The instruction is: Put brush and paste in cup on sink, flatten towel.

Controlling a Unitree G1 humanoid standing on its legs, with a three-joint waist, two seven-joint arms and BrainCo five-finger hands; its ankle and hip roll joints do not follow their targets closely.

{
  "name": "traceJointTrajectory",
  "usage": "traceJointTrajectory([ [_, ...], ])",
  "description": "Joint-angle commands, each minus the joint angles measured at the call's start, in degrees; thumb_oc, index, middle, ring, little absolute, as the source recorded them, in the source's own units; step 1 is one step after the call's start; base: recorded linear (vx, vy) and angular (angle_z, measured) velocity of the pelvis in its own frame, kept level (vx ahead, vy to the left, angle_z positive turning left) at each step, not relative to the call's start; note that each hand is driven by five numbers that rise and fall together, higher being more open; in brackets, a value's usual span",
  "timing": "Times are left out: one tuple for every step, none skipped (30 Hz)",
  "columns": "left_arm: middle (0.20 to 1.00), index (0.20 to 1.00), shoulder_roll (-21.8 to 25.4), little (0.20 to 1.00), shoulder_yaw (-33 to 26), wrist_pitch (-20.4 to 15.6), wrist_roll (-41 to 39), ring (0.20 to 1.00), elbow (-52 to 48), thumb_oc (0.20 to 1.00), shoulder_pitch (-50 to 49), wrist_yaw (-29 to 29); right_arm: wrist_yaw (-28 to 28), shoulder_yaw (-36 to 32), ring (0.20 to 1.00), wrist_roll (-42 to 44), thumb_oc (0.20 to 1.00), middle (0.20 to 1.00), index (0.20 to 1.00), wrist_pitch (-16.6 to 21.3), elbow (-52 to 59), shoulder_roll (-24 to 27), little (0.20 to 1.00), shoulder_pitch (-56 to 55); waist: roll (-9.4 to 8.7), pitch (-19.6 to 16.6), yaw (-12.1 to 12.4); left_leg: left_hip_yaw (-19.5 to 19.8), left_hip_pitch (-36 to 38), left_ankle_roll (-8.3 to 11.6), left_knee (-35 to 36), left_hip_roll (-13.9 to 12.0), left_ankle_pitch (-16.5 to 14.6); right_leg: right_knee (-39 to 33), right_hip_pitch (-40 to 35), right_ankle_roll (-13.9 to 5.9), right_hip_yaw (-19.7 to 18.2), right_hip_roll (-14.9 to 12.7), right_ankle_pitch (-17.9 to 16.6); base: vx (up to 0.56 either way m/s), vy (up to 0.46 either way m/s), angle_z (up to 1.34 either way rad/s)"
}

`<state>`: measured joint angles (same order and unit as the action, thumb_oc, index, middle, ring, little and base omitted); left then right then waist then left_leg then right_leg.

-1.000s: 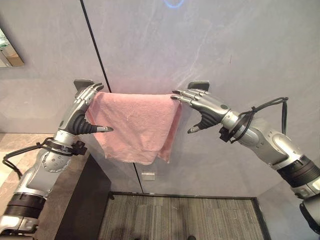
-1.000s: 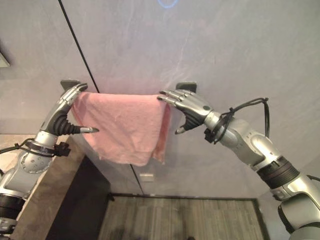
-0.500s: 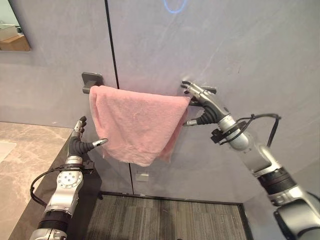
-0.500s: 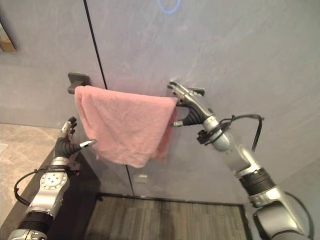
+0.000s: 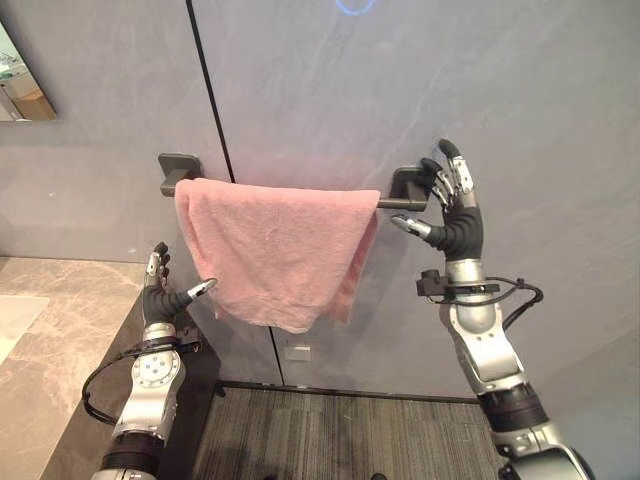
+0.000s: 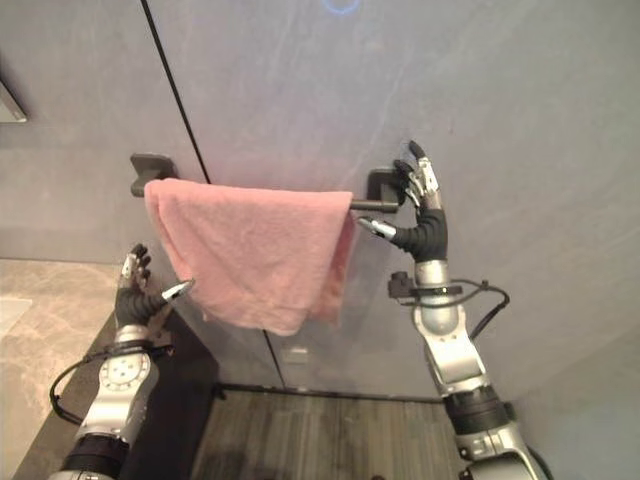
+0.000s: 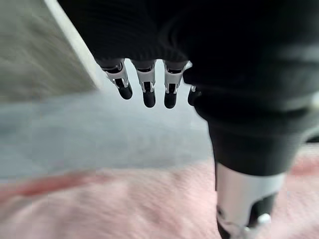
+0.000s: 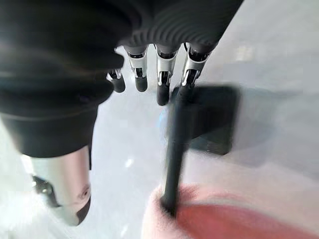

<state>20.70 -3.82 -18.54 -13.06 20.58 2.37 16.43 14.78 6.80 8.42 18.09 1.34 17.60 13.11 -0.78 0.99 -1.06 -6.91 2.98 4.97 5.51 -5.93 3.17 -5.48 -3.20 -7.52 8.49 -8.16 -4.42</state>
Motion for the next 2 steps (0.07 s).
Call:
traceJointTrajectory([
  [1.000,1.000,-0.6,1.000,-2.9,-1.7,-0.8,1.000,3.2,1.000,0.3,1.1,-1.8,-3.7,1.000,1.9,1.000,1.000,1.000,-3.6,-5.3,1.0,1.000,-9.8,0.08,0.2,-0.9,-1.3,1.2,-0.15,-0.5,0.5,-2.1,0.5,-0.9,-2.68,1.4,-4.0,0.6,-0.03,-0.031,0.01],
  [1.000,1.000,-1.6,1.000,-3.2,-1.1,-0.8,1.000,3.2,1.000,-1.4,1.2,-2.3,-4.4,1.000,2.4,1.000,1.000,1.000,-4.2,-6.0,0.8,1.000,-12.7,0.08,0.4,-1.1,-1.3,1.2,-0.13,-0.5,0.5,-1.9,0.5,-1.0,-2.64,1.5,-4.0,0.6,-0.04,-0.046,0.03],
])
